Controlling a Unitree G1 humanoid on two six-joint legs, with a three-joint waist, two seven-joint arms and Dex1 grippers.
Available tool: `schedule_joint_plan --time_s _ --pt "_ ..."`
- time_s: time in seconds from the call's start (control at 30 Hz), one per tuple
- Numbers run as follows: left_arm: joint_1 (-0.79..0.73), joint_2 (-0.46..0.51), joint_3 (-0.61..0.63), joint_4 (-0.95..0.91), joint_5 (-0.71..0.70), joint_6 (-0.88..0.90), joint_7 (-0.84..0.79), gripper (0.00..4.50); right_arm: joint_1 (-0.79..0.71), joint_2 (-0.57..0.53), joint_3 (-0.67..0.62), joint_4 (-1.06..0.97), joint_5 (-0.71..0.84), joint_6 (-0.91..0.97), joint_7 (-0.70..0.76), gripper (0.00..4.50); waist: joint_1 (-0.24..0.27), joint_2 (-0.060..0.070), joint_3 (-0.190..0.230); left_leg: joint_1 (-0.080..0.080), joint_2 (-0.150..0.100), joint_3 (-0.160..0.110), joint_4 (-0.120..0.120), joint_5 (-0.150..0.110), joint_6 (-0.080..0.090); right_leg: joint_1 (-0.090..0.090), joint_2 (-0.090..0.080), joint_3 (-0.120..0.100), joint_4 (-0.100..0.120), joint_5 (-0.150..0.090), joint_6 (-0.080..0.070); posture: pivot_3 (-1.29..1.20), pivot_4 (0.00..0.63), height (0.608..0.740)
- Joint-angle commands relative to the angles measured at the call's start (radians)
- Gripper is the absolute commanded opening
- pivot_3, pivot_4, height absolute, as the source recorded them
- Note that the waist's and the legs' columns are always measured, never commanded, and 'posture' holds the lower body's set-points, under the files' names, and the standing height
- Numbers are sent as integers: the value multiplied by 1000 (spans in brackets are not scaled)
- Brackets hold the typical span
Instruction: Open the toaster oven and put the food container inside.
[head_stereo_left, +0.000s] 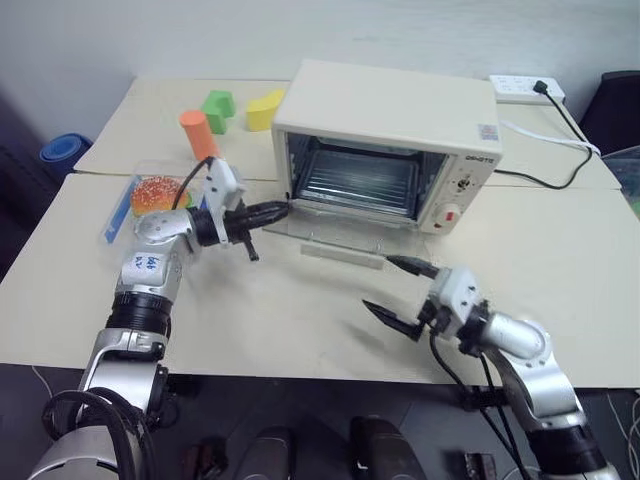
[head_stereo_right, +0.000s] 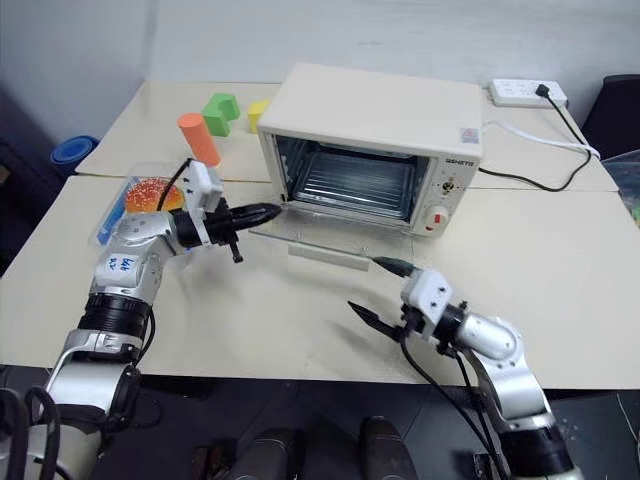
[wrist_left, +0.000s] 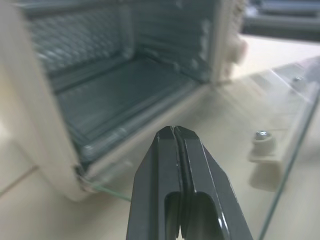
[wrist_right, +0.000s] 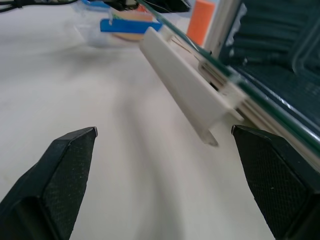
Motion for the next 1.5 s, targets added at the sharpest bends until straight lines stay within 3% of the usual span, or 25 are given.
schedule_joint_plan --time_s 0.03,0.17,0.27,0.37,0.47,0.6,0.73,0.93,1.03,1.17,1.33,1.4,1.5 --pt "38 14 -13 -67 30 -9 -6 31 89 -23 -101 -51 30 -73 -6 4500 0 0 0 0 0 0 1 0 0 0 0 1 0 0 0 0 150 740" --pt "110 -10 -30 -125 90 -6 77 31 208 -36 -226 -58 87 -118 -2 4500 0 0 0 1 0 0 3 -1 1 2 0 2 -1 0 0 0 150 740" --pt "154 -36 -33 -146 123 -23 138 31 217 -3 -282 -67 168 -172 5 4500 -3 -1 0 2 1 0 3 -1 1 2 0 5 -1 0 0 0 150 740" --pt "205 -86 9 -165 109 -51 219 31 216 -37 -280 -114 300 -43 52 4500 -3 0 0 3 1 0 3 -1 1 2 0 5 0 0 0 0 150 740" --pt "287 -104 52 -235 69 -43 247 533 179 -61 -261 -128 341 1 93 4500 -4 0 0 3 2 0 4 -1 1 2 0 5 0 0 0 0 150 740" --pt "434 -99 165 -453 -45 -19 277 1696 118 -66 -231 -119 334 2 139 4500 -3 0 0 3 2 0 3 -1 0 2 0 5 0 0 0 0 150 740" --pt "661 -79 427 -709 -179 73 428 2904 41 -50 -187 -85 316 -26 197 4500 -6 -1 0 2 4 -1 3 -2 0 1 -1 5 -2 0 0 0 150 740" --pt "1007 -114 739 -840 -285 186 583 4488 -60 -19 -121 -11 308 -65 284 4500 -3 0 0 3 3 -2 2 -5 6 4 -2 4 -5 0 0 0 150 740" --pt "1115 -136 817 -861 -299 215 642 4488 -106 -3 -93 22 303 -71 312 4500 0 -1 0 3 3 -3 2 -7 8 5 -3 3 -8 0 0 0 150 740" --pt "1135 -146 869 -891 -420 326 732 4488 -144 8 -78 42 291 -76 325 4500 21 -1 0 2 1 -7 3 -7 9 8 -5 -1 -10 0 0 0 150 740" --pt "1023 -29 843 -995 -642 550 884 4488 -163 -1 -72 43 286 -52 332 4500 22 -2 0 2 1 -9 3 -7 8 8 -6 -2 -9 0 0 0 150 740" --pt "931 27 821 -994 -713 668 1036 4488 -168 -8 -71 42 285 -39 333 4500 20 -2 0 2 1 -10 3 -7 8 8 -6 -2 -9 0 0 0 150 740" --pt "778 42 806 -926 -876 842 1434 4488 -167 -13 -69 33 288 -24 333 4500 19 -1 -1 2 0 -10 3 -7 7 8 -5 -2 -8 0 0 0 150 740"
